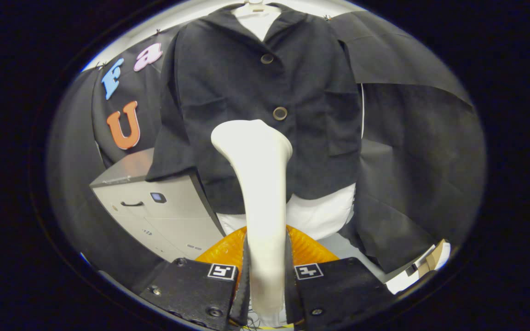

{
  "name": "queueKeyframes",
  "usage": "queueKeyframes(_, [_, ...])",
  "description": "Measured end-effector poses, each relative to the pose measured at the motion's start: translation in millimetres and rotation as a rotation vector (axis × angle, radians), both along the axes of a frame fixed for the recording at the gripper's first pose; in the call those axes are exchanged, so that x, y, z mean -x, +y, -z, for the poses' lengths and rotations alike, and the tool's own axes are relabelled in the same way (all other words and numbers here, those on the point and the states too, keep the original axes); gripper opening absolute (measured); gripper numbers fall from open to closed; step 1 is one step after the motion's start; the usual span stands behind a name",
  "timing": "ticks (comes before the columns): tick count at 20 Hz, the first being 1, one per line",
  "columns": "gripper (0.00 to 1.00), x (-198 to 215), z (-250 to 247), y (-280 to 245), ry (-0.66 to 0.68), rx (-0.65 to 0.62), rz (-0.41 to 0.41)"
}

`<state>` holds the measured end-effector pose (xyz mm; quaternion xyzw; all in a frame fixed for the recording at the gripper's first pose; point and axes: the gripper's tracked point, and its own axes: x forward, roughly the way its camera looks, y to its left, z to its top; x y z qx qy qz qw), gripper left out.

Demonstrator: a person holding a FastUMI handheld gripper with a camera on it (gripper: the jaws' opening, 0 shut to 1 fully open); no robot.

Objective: Iron the clothes twice with a garment steamer, once on the left side and once on the right side.

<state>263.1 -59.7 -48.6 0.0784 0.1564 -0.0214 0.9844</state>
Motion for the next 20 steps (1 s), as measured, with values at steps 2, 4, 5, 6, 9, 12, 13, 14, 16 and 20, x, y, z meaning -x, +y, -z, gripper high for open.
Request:
queueKeyframes(2, [0.33, 19.8, -20.8, -17.4, -0.038, -0.015, 0.006])
queueKeyframes(4, [0.33, 27.5, -43.9, -41.7, -0.075, -0.026, 0.021])
queueKeyframes(5, [0.33, 31.3, -59.0, -54.2, -0.105, -0.028, 0.033])
queueKeyframes(6, [0.33, 36.7, -73.5, -66.6, -0.130, -0.022, 0.044])
queueKeyframes(9, [0.33, 41.4, -116.9, -88.4, -0.194, -0.026, 0.062])
queueKeyframes(12, [0.33, 32.0, -160.9, -107.0, -0.250, -0.029, 0.079])
queueKeyframes(13, [0.33, 27.6, -175.2, -110.2, -0.269, -0.036, 0.078])
queueKeyframes(14, [0.33, 22.0, -189.8, -114.5, -0.289, -0.037, 0.080])
queueKeyframes(16, [0.33, 10.2, -215.7, -122.8, -0.320, -0.038, 0.083])
queueKeyframes(20, [0.33, -13.9, -259.1, -124.9, -0.369, -0.039, 0.069])
